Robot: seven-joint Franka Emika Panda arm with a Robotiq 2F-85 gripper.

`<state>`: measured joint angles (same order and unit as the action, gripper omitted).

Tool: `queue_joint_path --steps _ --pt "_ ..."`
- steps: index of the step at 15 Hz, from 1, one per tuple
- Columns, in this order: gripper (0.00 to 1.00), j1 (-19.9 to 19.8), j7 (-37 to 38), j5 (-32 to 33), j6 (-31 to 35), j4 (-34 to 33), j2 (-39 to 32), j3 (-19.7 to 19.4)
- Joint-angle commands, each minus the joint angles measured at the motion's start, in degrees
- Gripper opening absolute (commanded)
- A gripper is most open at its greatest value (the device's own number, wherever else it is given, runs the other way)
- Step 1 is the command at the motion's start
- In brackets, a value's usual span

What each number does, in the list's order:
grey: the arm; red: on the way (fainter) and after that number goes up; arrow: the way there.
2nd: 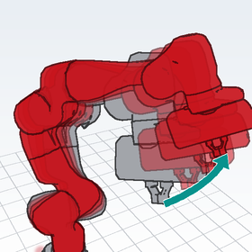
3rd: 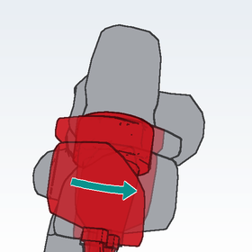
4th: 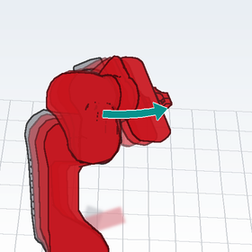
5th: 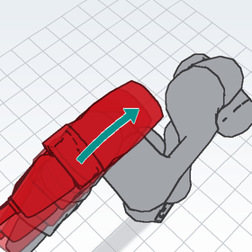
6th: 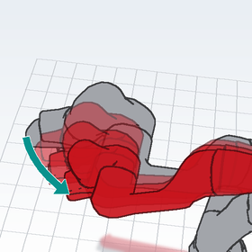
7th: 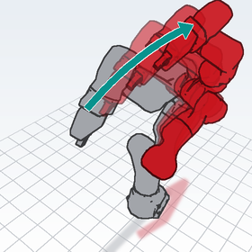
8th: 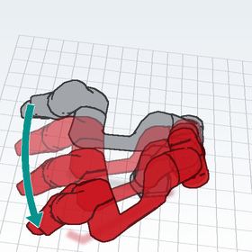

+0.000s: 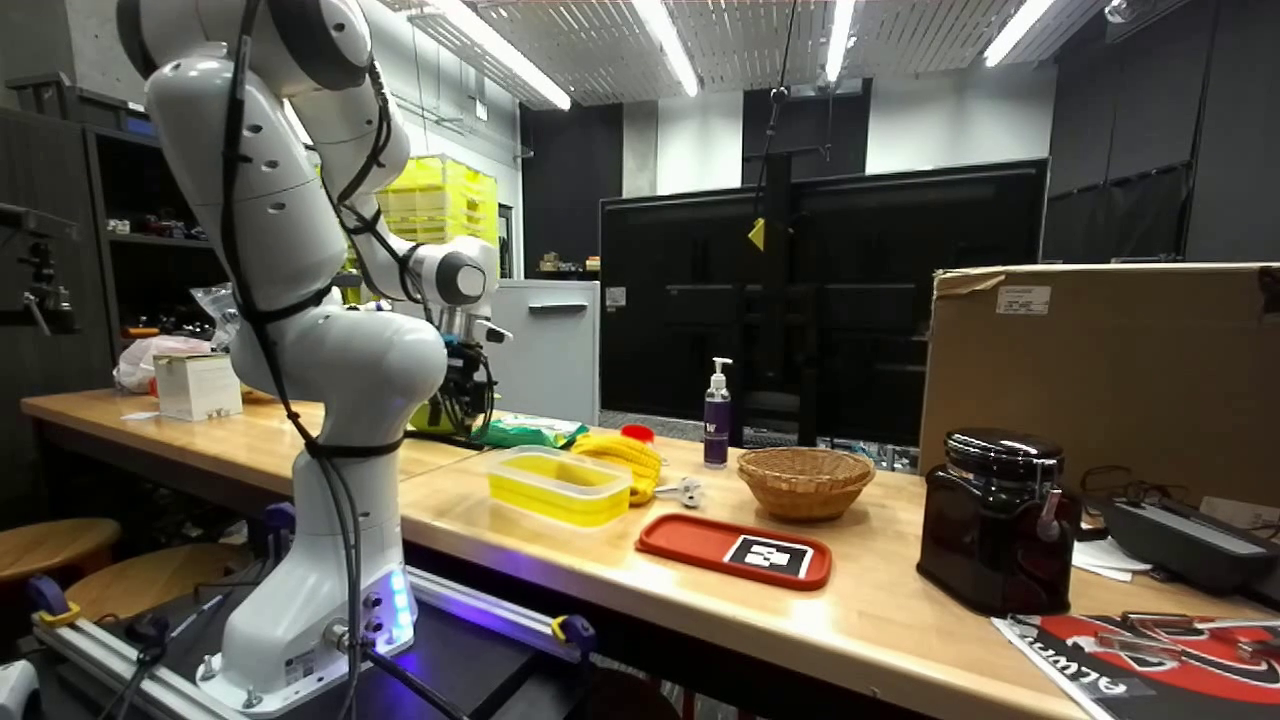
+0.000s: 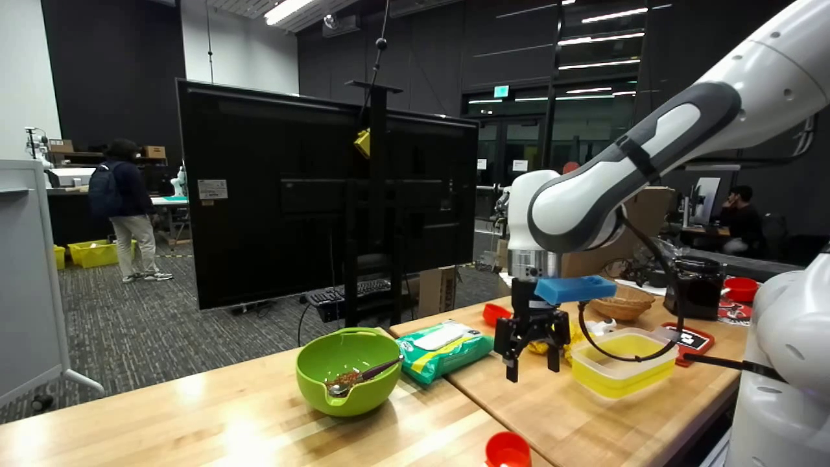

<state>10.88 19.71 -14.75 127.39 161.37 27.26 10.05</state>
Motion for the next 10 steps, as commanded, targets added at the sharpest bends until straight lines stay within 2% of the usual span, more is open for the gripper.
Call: queue_joint_path --steps 1,2,3,5,10 --pt "1.00 -0.86 9.66 -0.23 -2.59 -0.29 4.91 3.65" --pt "1.00 -0.33 11.55 -0.90 -4.25 -0.73 6.55 4.22" --pt "1.00 -0.64 7.38 -0.32 -2.38 -1.35 2.91 2.86" --pt "1.00 -0.59 10.06 -0.34 -3.56 -1.91 4.22 4.12" --pt "1.00 -0.64 10.76 -0.36 -4.13 -1.77 5.15 4.36"
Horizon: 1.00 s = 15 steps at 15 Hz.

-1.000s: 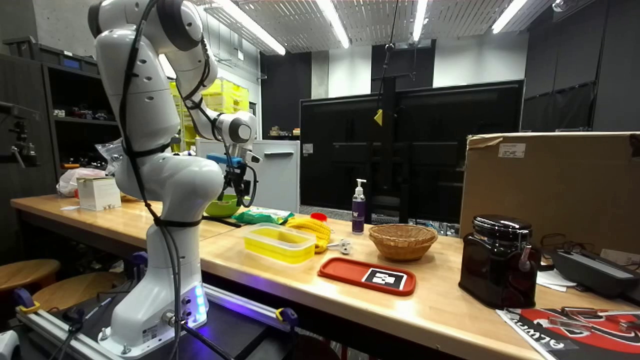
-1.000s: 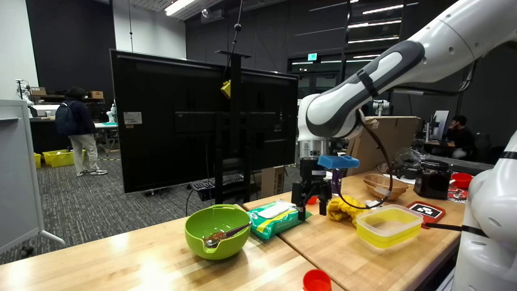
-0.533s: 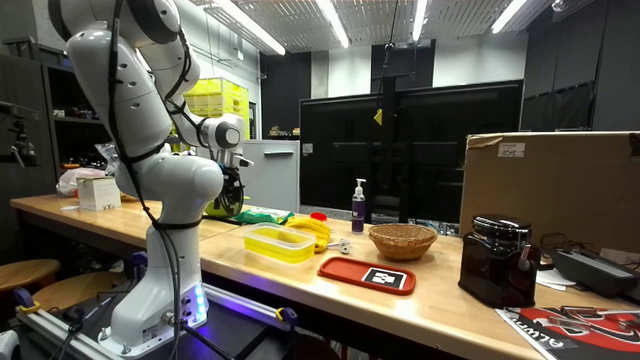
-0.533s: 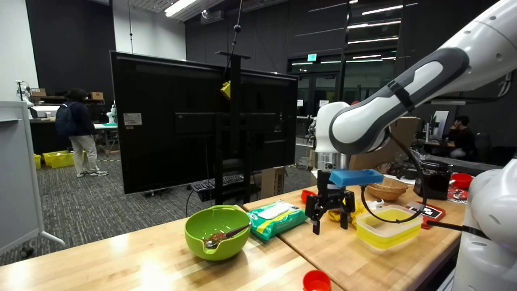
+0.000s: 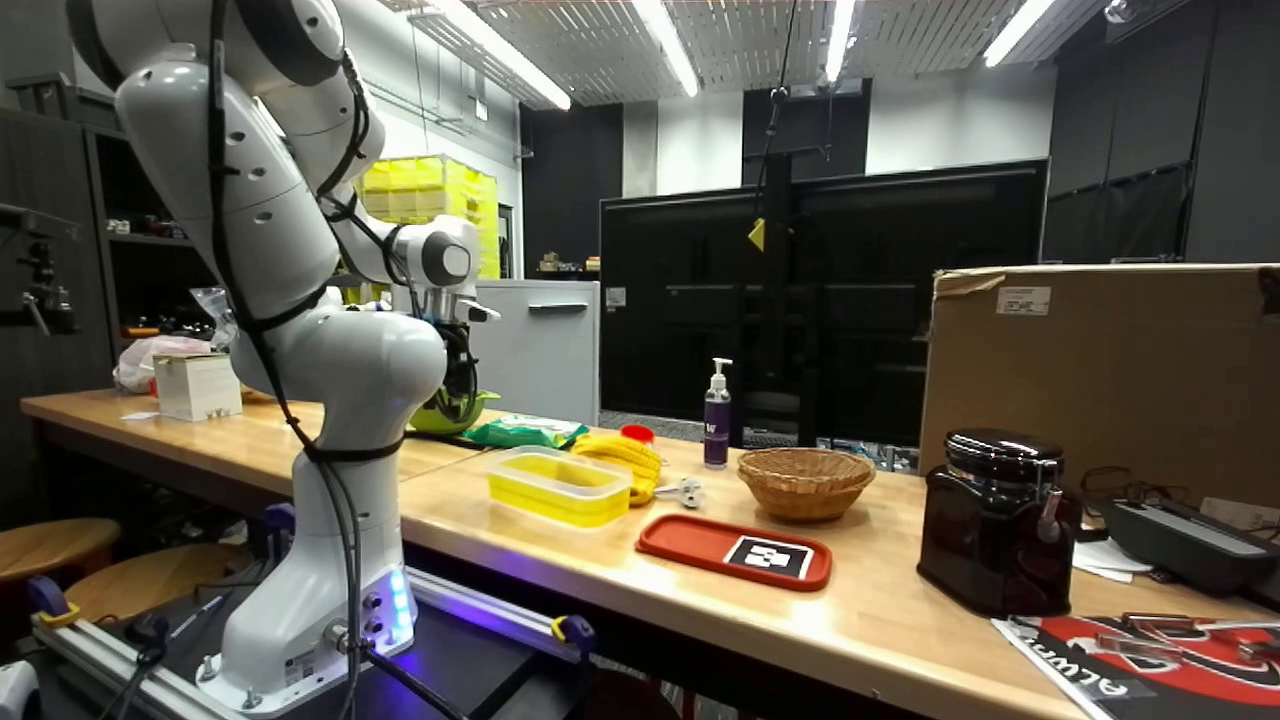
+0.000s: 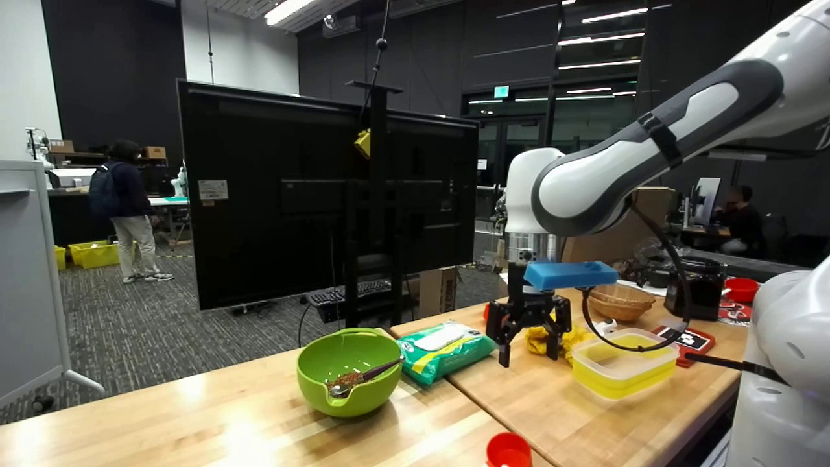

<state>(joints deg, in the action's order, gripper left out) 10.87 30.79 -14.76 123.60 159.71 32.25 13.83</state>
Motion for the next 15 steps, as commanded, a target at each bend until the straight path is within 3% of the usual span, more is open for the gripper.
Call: queue_joint_path --steps 1,15 --pt "1.00 -0.62 -0.28 -0.36 -0.13 -0.37 -0.49 0.71" --pt "1.00 -0.09 1.01 -4.98 5.09 -0.20 -10.06 0.08"
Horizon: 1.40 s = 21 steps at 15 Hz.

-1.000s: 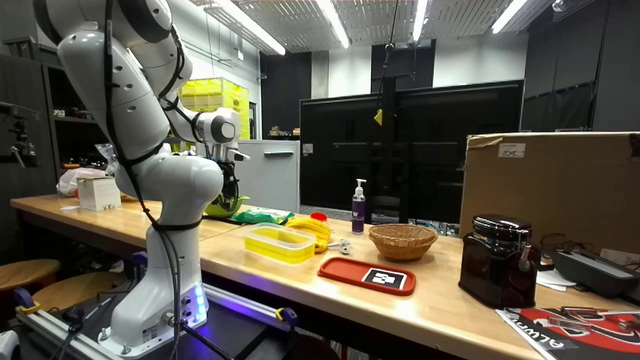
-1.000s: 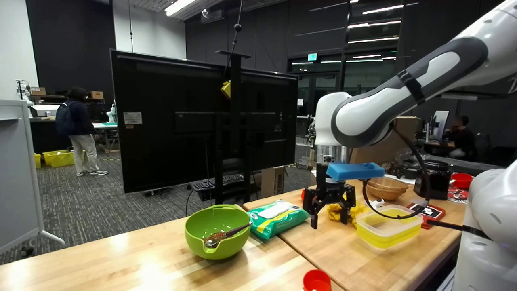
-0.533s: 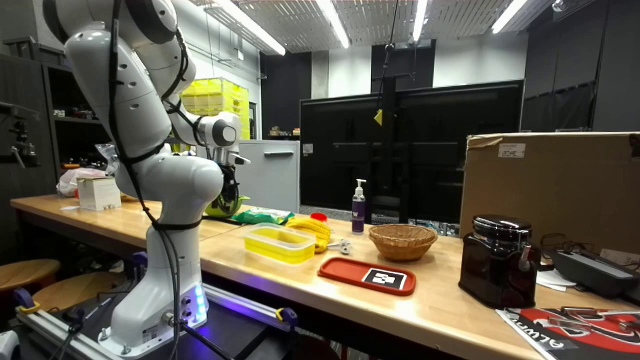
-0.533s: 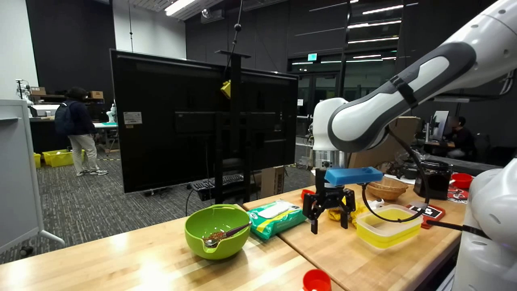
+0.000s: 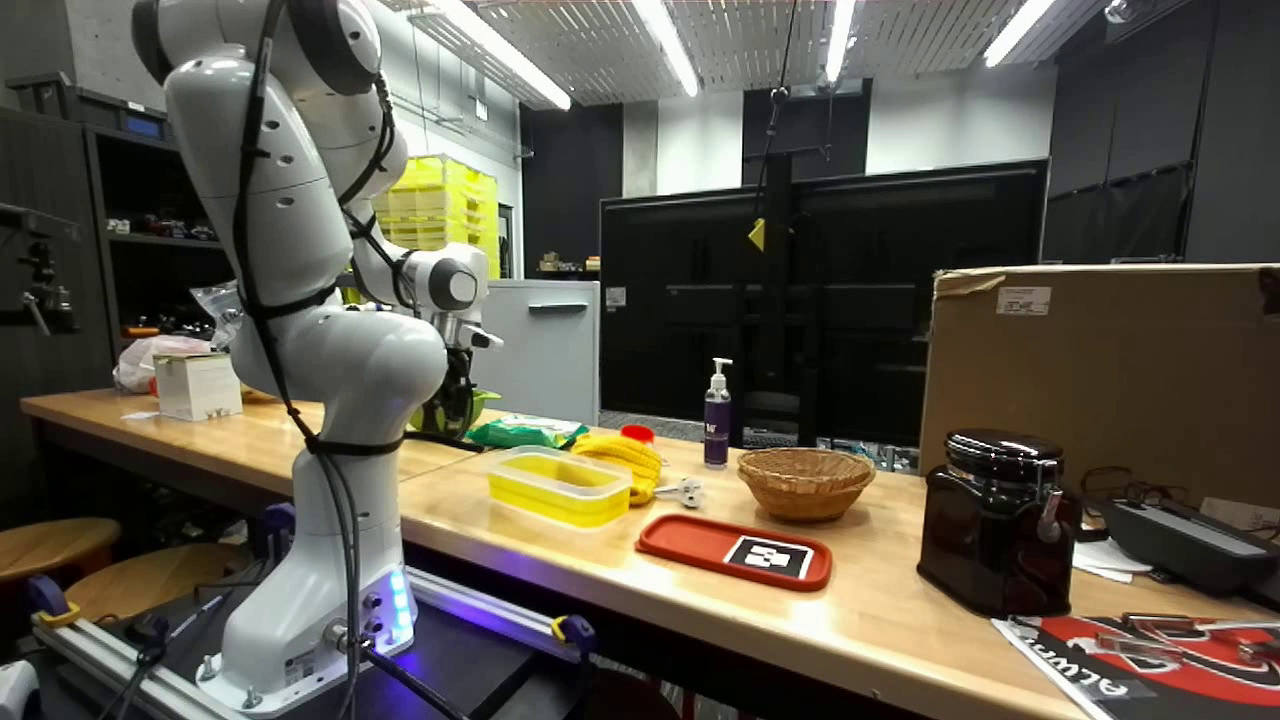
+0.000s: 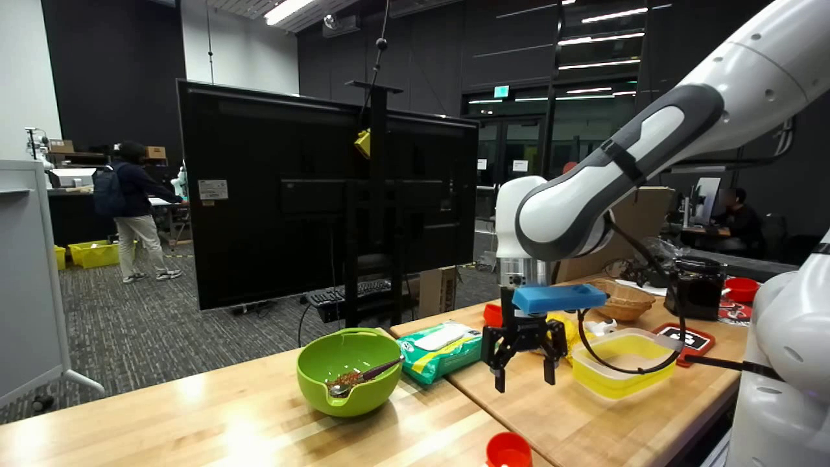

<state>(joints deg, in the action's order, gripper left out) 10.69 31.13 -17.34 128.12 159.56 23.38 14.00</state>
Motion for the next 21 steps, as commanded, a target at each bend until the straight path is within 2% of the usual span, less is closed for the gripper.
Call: queue_joint_path --steps 1,12,21 --pt "1.00 0.23 0.71 -3.46 0.27 -0.06 -1.54 -0.25" --pt "1.00 1.82 7.79 -13.20 0.42 -0.03 -4.56 0.70" --pt "1.00 6.27 2.37 -29.40 7.05 -0.06 -10.03 2.11"
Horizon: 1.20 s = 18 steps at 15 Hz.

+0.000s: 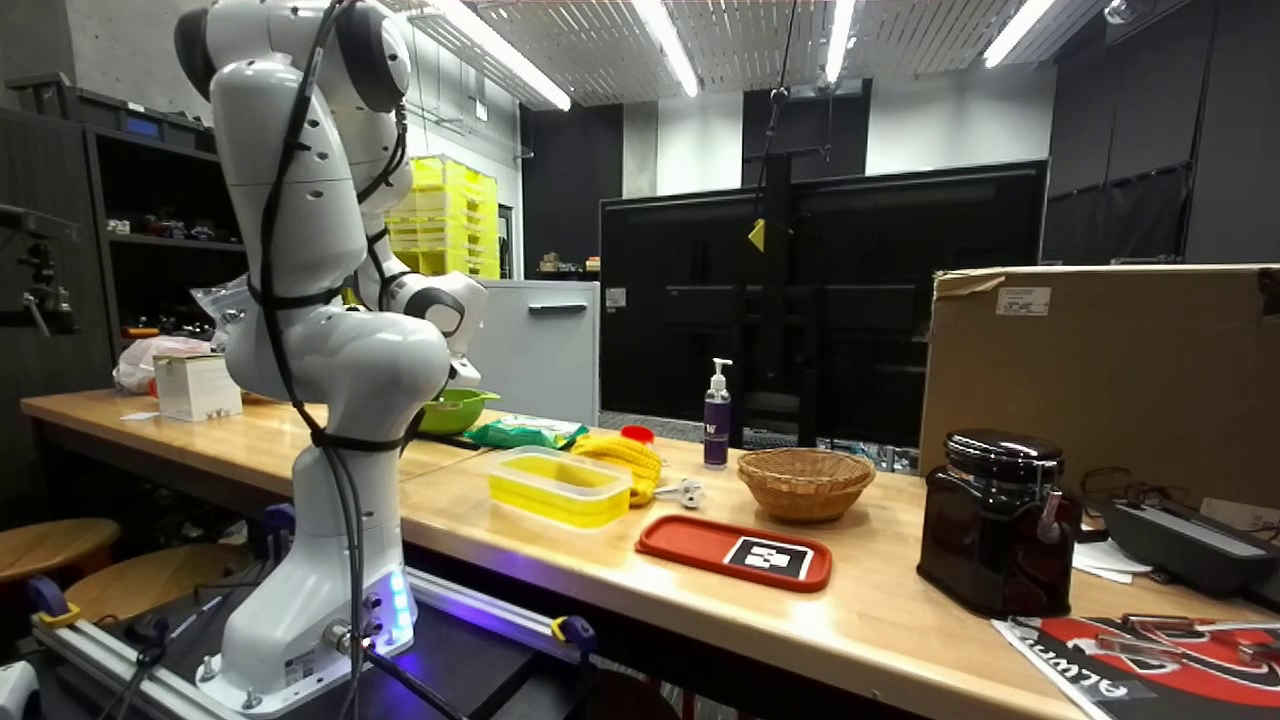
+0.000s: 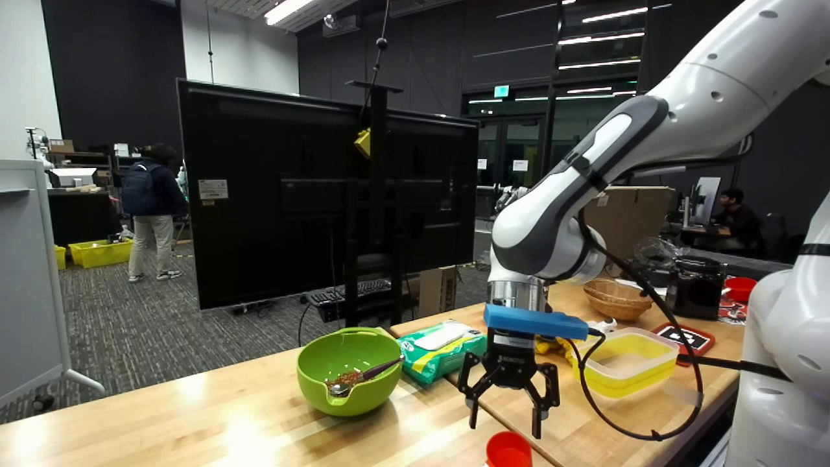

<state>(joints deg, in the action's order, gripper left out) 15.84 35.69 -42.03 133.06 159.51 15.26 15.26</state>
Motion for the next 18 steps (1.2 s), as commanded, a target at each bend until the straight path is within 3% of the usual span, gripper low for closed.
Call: queue_joint_path --steps 1,8,18 --pt "1.00 1.40 -2.95 -6.33 2.40 -0.02 -2.36 1.12" --pt "1.00 2.15 -6.42 -13.08 1.81 -0.10 -3.44 2.80" --pt "1.00 1.74 -6.32 -9.82 -0.74 -2.71 -4.25 4.00"
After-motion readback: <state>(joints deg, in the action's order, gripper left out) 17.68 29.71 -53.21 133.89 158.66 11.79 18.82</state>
